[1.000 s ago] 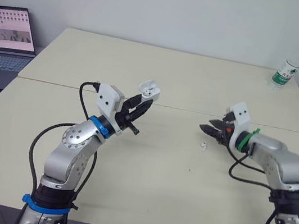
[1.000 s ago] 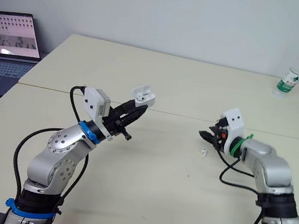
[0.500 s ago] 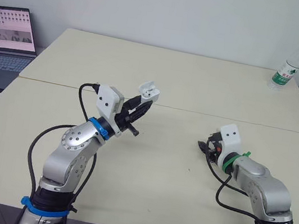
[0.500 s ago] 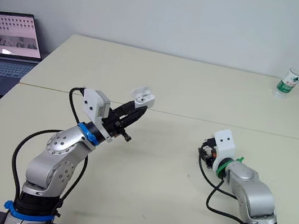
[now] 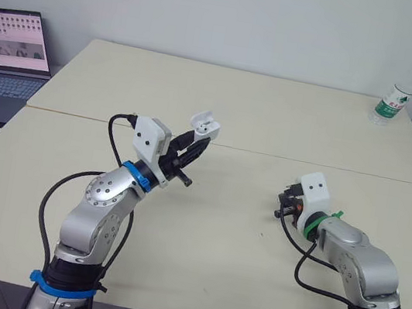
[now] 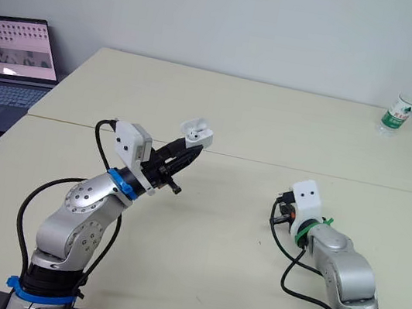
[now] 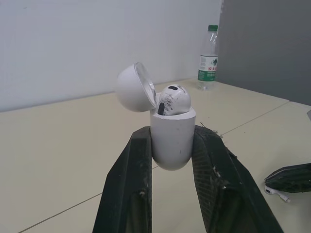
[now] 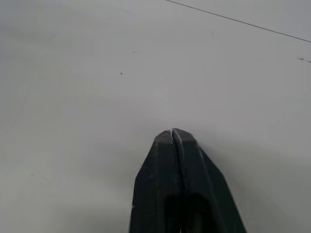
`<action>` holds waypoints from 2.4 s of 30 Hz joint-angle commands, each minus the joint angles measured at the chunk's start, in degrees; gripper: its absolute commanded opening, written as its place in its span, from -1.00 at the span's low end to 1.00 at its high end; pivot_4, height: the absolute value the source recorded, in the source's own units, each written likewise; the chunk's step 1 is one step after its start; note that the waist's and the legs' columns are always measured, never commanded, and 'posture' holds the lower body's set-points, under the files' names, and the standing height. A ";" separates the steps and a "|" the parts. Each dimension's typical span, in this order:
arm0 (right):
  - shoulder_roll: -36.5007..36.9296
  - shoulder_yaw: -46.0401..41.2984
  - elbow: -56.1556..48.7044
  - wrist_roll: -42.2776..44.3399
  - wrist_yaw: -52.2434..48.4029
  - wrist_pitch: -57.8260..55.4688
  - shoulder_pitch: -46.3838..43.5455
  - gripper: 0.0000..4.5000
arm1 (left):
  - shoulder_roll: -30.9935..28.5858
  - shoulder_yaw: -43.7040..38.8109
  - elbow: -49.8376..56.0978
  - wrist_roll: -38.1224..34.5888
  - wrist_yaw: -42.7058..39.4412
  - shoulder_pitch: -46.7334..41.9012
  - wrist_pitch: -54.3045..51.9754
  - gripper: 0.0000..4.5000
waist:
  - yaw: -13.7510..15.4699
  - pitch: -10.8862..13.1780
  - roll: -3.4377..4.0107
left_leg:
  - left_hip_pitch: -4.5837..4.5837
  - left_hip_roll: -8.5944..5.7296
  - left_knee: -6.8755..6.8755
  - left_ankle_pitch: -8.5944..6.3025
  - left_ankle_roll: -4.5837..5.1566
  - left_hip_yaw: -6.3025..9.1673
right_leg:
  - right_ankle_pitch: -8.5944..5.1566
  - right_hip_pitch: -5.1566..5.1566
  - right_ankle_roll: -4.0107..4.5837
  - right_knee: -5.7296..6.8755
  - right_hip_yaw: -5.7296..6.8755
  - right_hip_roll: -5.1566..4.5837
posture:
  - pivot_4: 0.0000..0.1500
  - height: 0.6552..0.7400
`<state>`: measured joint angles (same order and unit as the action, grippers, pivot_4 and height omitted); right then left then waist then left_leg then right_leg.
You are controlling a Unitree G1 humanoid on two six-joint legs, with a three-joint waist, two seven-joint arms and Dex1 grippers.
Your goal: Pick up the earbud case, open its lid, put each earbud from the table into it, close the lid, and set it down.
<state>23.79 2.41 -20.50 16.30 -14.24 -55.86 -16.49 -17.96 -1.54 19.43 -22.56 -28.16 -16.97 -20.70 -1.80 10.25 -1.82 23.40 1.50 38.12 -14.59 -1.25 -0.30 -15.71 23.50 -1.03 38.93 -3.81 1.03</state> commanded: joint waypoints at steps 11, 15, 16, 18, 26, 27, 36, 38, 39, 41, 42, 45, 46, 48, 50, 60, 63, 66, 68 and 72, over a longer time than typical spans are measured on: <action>0.55 -1.06 0.13 -1.18 -1.80 1.90 -1.96 -0.98 | 0.51 -0.09 2.00 0.15 0.51 -0.28 1.50 -0.65 | 0.00 0.00 0.00 | 0.00 0.00 0.01 0.00 0.00 -0.01 | 0.00 0.00 0.00 0.01 0.00 0.00 | 1.00 1.00; -0.23 -2.35 -0.66 -1.01 -1.39 1.43 -2.22 -0.91 | 0.58 -0.10 1.93 0.24 0.50 -0.06 1.73 -0.65 | 0.01 0.00 0.00 | 0.00 0.01 0.00 0.00 0.00 0.00 | 0.00 0.00 0.00 0.01 -0.01 0.01 | 1.00 1.00; -0.52 -2.65 -0.77 -0.74 -1.28 0.75 -2.15 -0.83 | 0.63 -0.10 1.90 0.27 0.54 -0.06 1.78 -0.65 | 0.01 0.00 0.00 | 0.00 0.00 0.00 0.00 0.00 0.00 | 0.00 0.00 0.00 0.01 0.00 0.01 | 1.00 1.00; -1.09 -3.14 -1.00 -0.37 -1.03 -0.60 -2.08 -0.59 | 0.72 -0.07 1.84 0.35 0.63 -0.09 1.87 -0.65 | 0.00 0.00 0.00 | 0.00 0.00 0.00 0.00 0.00 -0.01 | 0.00 0.00 0.01 0.01 -0.01 0.00 | 1.00 1.00; -0.96 -2.21 -0.85 -1.62 -0.39 -2.45 -1.32 -0.14 | 0.72 0.06 1.97 0.40 0.66 0.10 1.84 -0.65 | 0.00 0.00 0.00 | 0.00 0.00 0.00 0.00 0.00 -0.01 | 0.00 0.00 0.01 0.02 -0.02 0.00 | 1.00 1.00; -1.04 -2.03 -0.58 -1.71 -0.39 -2.56 -1.06 -0.14 | 0.71 0.07 1.98 0.39 0.66 0.04 1.80 -0.65 | 0.00 0.00 0.00 | 0.00 0.00 0.00 0.00 0.00 -0.01 | 0.00 0.00 0.01 0.01 -0.02 0.00 | 1.00 1.00; -1.52 -0.48 -0.01 -2.38 -0.39 -2.55 0.54 -0.14 | 0.39 -0.01 2.32 0.21 0.53 -0.03 1.34 -0.65 | -0.01 0.00 0.00 | 0.00 0.00 0.00 0.00 0.00 -0.01 | 0.00 0.00 0.01 0.02 -0.01 0.01 | 1.00 1.00; -1.69 0.34 0.39 -2.47 -0.71 -1.92 0.77 -0.14 | 0.44 0.12 2.24 0.21 0.53 -0.23 1.27 -0.65 | -0.02 0.00 0.00 | -0.01 0.00 0.00 0.00 0.00 -0.01 | 0.00 0.00 0.01 0.02 -0.01 0.01 | 1.00 1.00; -1.62 0.63 0.73 -2.60 -0.83 -1.60 0.80 -0.21 | 0.46 0.22 2.25 0.21 0.50 -0.28 1.24 -0.65 | -0.02 0.00 0.00 | -0.02 0.01 0.00 0.00 0.00 -0.01 | 0.00 0.00 0.01 0.02 -0.01 0.01 | 1.00 1.00; -1.41 0.66 1.17 -2.72 -1.11 -1.20 0.85 -0.41 | 0.46 0.35 2.44 0.16 0.41 -0.17 1.17 -0.65 | -0.03 0.00 0.00 | -0.03 0.01 0.00 0.00 0.00 -0.02 | 0.00 0.00 0.01 0.02 -0.02 0.01 | 1.00 1.00; -1.32 0.31 1.50 -2.63 -1.21 -1.28 0.80 -0.55 | 0.43 0.38 2.53 0.13 0.37 -0.10 1.13 -0.65 | -0.03 0.00 0.00 | -0.04 0.01 0.00 0.00 0.00 -0.02 | 0.00 -0.01 0.01 0.02 -0.02 0.01 | 1.00 1.00; -0.29 0.32 2.23 -2.81 -2.11 -0.41 0.84 -0.83 | 0.51 0.50 2.68 0.16 0.36 0.06 1.11 -0.65 | -0.03 0.00 -0.01 | -0.07 0.01 0.01 0.00 0.00 -0.02 | 0.00 -0.06 0.00 0.02 -0.02 0.01 | 1.00 1.00; -0.14 0.28 2.35 -2.84 -2.28 -0.22 0.90 -0.83 | 0.55 0.56 2.79 0.17 0.36 0.12 1.07 -0.65 | -0.02 -0.01 -0.01 | -0.09 0.00 0.01 0.00 0.00 -0.04 | 0.00 -0.08 0.00 0.02 -0.04 0.01 | 1.00 1.00; 0.12 0.35 2.56 -2.82 -2.79 0.19 0.86 -0.83 | 0.63 0.66 2.87 0.14 0.33 0.15 1.02 -0.65 | -0.02 -0.01 -0.01 | -0.12 0.00 0.01 0.00 0.00 -0.04 | 0.00 -0.11 0.00 0.02 -0.04 0.01 | 1.00 1.00; 0.80 0.66 2.61 -2.61 -3.97 0.67 0.86 -0.83 | 0.74 0.84 3.05 0.18 0.37 0.28 1.03 -0.65 | -0.01 -0.01 -0.01 | -0.13 0.00 0.01 0.00 0.00 -0.04 | 0.00 -0.11 0.00 0.02 -0.04 0.01 | 1.00 1.00; 34.04 5.90 11.97 -3.84 -47.23 32.62 4.23 -0.83 | 2.69 2.31 1.33 0.71 -0.06 -0.02 3.31 -0.65 | 0.19 0.01 -0.02 | -0.16 -0.12 0.00 -0.02 0.03 -0.03 | -0.04 -0.24 -0.08 -0.14 0.00 -0.04 | 1.00 1.00; 41.98 6.49 23.72 -7.92 -56.86 48.70 4.28 -0.83 | 3.46 2.75 0.74 1.23 -0.09 0.09 4.51 -0.65 | 0.15 0.02 -0.04 | -0.34 -0.10 -0.01 -0.02 0.04 -0.16 | -0.06 -0.32 -0.10 -0.11 -0.07 -0.03 | 1.00 1.00; 46.12 7.29 36.07 -11.93 -62.25 61.77 3.26 -0.83 | 4.07 2.99 0.92 1.53 0.21 0.71 5.33 -0.65 | 0.12 0.02 -0.04 | -0.47 -0.02 -0.03 -0.02 0.04 -0.28 | -0.06 -0.35 -0.09 -0.05 -0.18 -0.01 | 1.00 1.00; 47.38 8.37 44.24 -15.17 -64.07 69.38 1.36 -0.83 | 4.33 3.03 1.10 1.70 0.41 1.31 5.82 -0.65 | 0.07 0.02 -0.04 | -0.53 0.00 -0.02 -0.01 0.04 -0.34 | -0.04 -0.37 -0.06 -0.03 -0.21 0.01 | 1.00 1.00; 47.04 10.62 55.09 -20.62 -65.18 76.44 -3.20 -0.83 | 4.81 3.18 1.43 1.98 0.98 2.17 6.33 -0.65 | -0.02 0.02 -0.04 | -0.62 0.00 0.02 0.00 0.04 -0.49 | -0.03 -0.41 -0.05 0.00 -0.30 0.00 | 1.00 1.00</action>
<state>69.82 11.84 30.55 -0.66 -78.78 18.26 -19.30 -13.50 1.84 19.32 -20.92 -27.65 -14.63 -15.89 -1.82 10.27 -1.86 22.78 1.51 38.16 -14.58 -1.20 -0.78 -15.74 23.06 -1.08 38.94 -4.12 1.02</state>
